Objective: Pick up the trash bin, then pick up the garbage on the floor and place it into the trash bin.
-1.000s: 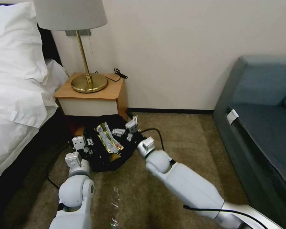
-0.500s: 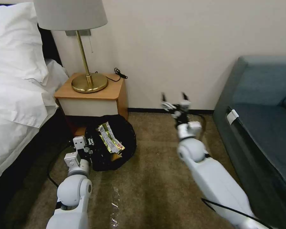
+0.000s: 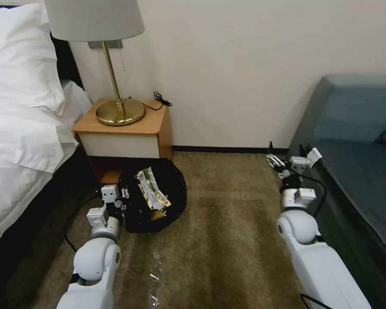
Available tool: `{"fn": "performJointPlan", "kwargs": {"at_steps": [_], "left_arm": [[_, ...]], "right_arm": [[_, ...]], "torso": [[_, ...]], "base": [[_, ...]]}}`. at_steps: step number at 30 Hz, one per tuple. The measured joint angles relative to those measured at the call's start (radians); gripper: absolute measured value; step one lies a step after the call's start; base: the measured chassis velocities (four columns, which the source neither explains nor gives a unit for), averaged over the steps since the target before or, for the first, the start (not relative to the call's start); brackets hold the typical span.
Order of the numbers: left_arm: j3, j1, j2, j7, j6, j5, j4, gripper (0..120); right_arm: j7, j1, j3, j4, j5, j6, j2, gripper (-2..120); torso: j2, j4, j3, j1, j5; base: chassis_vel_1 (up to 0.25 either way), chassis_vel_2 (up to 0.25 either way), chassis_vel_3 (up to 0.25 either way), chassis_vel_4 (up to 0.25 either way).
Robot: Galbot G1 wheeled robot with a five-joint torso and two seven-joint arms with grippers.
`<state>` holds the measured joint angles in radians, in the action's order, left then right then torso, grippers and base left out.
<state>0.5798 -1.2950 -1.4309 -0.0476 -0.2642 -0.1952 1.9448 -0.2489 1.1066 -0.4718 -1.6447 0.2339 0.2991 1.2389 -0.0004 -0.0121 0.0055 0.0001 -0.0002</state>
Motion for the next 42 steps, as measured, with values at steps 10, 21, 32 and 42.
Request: {"fn": "performJointPlan", "kwargs": {"at_steps": [10,21,32,42], "left_arm": [[0.007,-0.001,0.044,0.057,0.048,-0.01,-0.023,5],[0.03,-0.01,0.009,-0.003,0.053,-0.048,-0.056,5],[0.043,0.052,0.005,-0.028,0.075,-0.275,-0.196,5],[0.043,0.098,-0.001,-0.053,0.065,-0.441,-0.29,5]], "right_arm": [[0.038,0.114,-0.081,0.021,-0.071,0.06,0.067,100],[0.039,0.151,-0.094,0.022,-0.09,0.07,0.084,100],[0.06,0.17,-0.102,0.008,-0.108,0.086,0.082,100],[0.086,0.186,-0.111,0.01,-0.127,0.104,0.081,100]], "torso": [[0.0,0.0,0.0,0.0,0.0],[0.0,0.0001,0.0,0.0,0.0],[0.0,0.0001,0.0,0.0,0.0],[0.0,0.0002,0.0,0.0,-0.0001]], "base": [[0.0,0.0,0.0,0.0],[0.0,0.0,0.0,0.0],[0.0,0.0,0.0,0.0],[0.0,0.0,0.0,0.0]]}}
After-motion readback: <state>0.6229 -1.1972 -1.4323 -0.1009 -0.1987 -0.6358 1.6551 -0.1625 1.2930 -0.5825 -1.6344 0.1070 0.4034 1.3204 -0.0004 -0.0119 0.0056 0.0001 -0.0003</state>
